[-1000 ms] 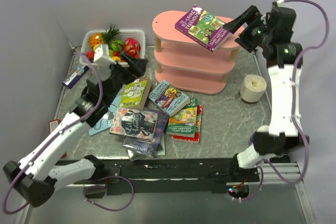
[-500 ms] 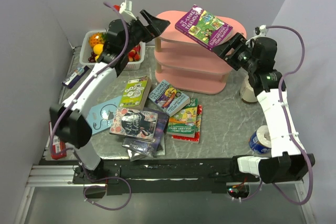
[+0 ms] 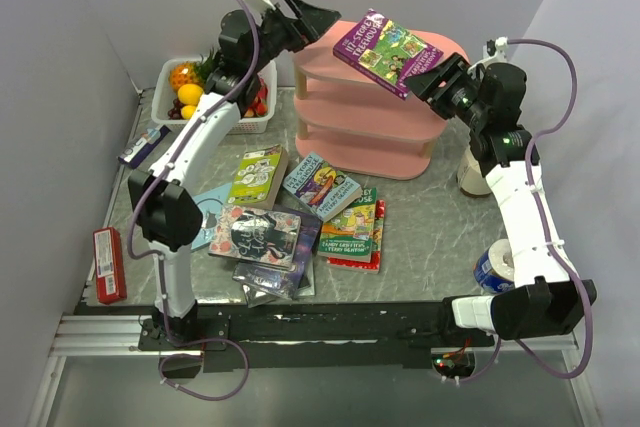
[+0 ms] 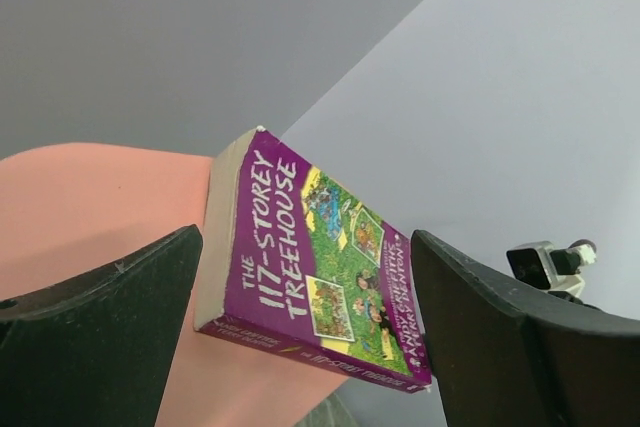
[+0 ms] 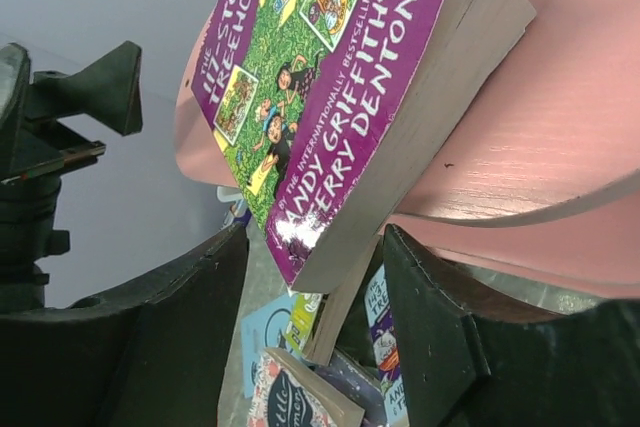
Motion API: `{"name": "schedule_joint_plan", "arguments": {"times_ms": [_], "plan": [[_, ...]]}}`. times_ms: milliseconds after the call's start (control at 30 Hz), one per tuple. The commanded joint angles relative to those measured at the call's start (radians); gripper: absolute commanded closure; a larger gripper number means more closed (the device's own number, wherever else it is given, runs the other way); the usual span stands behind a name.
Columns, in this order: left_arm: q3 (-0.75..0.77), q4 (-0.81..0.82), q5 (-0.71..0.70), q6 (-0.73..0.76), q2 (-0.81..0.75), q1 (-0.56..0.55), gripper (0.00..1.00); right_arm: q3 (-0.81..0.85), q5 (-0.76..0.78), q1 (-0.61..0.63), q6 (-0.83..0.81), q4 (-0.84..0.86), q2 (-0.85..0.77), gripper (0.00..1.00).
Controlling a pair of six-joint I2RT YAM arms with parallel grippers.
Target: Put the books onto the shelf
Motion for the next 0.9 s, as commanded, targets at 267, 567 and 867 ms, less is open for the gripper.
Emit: {"name": "schedule_joint_plan", "arguments": {"times_ms": [267,567,867], "plan": [[0.084,-0.005,0.051,-0.028,0.119,0.004,0.16,0.138,0.015,0.006,-0.016,-0.003,0.092,0.38],[-0.017,0.025,0.146,-0.021,0.079,0.001,0.43,0.217,0.020,0.006,-0.024,-0.032,0.156,0.42],[-0.233,0.130,0.192,-0.039,-0.033,0.000,0.52,0.316,0.035,0.004,-0.045,-0.096,0.223,0.43]]}}
